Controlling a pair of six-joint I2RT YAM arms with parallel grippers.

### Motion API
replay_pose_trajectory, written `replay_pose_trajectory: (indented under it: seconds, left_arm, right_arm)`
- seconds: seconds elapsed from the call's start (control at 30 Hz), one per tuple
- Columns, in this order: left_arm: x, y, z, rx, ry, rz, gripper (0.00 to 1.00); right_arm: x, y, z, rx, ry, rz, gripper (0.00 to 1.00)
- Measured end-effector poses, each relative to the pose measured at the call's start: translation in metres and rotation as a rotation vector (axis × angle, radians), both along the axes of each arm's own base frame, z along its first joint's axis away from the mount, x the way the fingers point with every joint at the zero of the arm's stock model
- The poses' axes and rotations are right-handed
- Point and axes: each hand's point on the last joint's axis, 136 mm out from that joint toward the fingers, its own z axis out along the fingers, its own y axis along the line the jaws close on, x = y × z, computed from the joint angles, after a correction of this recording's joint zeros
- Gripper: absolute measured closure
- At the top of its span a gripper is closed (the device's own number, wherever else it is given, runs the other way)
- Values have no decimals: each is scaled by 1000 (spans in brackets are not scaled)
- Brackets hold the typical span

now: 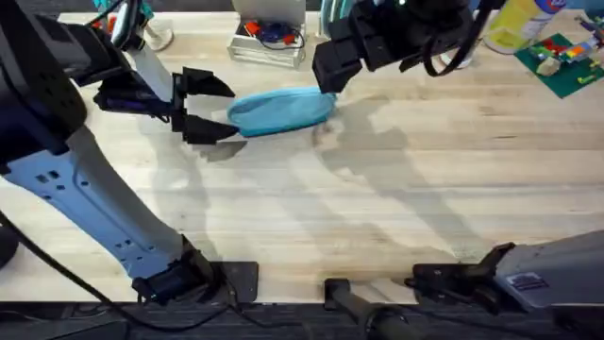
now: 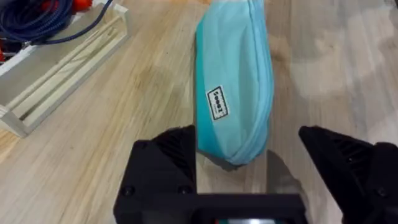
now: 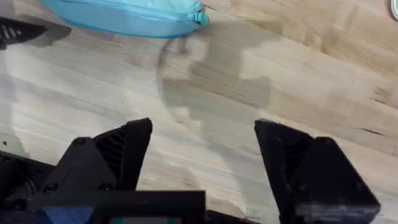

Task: Unzip the bag, pick up the pens from the table one at a time and place them inside, then zip the bag closed.

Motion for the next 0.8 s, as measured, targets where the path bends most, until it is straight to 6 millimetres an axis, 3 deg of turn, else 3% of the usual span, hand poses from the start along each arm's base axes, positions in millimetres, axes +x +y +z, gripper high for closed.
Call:
replay_pose_trajectory:
  seconds: [0.27,0.5,0.8]
  left_arm:
    - [-8,-1,16,-31,38,-19,2]
    - [-7,16,34,-38,42,25,2]
    - [-12,31,91,56,-112,85,2]
  right_arm:
    - [1,0,0,-3,-3,3,5]
    - [1,0,0,-6,-4,11,5]
    - [1,0,0,-10,-6,25,5]
